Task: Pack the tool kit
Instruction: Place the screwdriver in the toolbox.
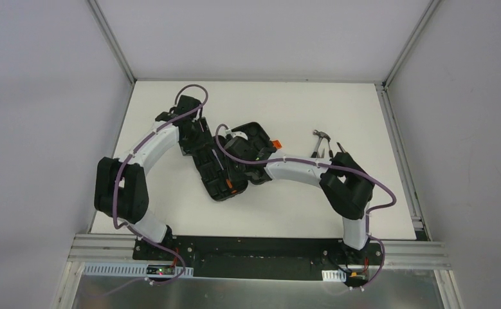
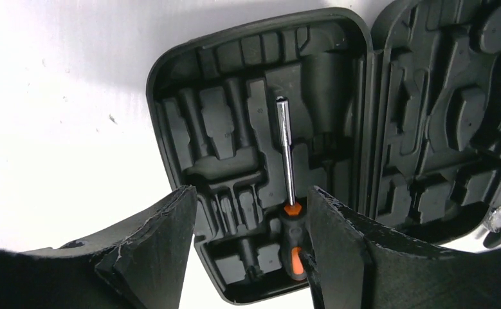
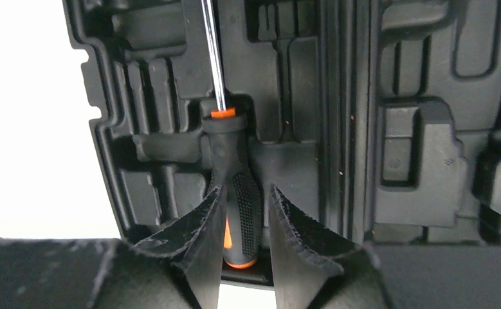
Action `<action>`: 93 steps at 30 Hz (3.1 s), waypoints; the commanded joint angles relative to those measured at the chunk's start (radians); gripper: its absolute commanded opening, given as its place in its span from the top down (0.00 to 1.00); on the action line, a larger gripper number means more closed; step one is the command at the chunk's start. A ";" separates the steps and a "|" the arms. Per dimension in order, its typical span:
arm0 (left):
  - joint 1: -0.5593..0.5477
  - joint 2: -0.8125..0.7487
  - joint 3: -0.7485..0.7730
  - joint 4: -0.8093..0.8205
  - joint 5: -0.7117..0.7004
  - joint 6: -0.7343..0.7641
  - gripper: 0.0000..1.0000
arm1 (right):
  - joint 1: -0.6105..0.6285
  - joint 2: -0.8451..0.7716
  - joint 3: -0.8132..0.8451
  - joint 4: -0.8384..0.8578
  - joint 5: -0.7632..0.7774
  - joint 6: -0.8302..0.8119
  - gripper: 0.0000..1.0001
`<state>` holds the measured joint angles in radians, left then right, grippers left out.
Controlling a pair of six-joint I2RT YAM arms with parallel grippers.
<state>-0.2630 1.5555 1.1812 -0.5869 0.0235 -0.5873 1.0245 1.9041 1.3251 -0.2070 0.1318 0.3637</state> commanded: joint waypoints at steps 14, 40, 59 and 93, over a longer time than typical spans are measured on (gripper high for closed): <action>-0.008 0.188 0.113 -0.014 0.017 -0.048 0.31 | -0.014 0.076 0.077 -0.032 -0.078 0.015 0.70; -0.031 0.132 -0.011 0.048 0.067 -0.106 0.51 | -0.054 0.167 0.170 -0.066 -0.043 -0.007 0.81; -0.030 0.282 0.199 0.019 0.008 -0.065 0.90 | -0.054 0.217 0.161 -0.129 -0.066 0.025 0.83; -0.084 0.305 0.288 -0.067 -0.199 -0.038 0.92 | -0.053 0.240 0.166 -0.192 -0.077 0.040 0.86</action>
<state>-0.3408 1.8198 1.4391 -0.6140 -0.1417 -0.6361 0.9737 2.0674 1.5162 -0.2749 0.0177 0.4107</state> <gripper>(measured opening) 0.082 0.149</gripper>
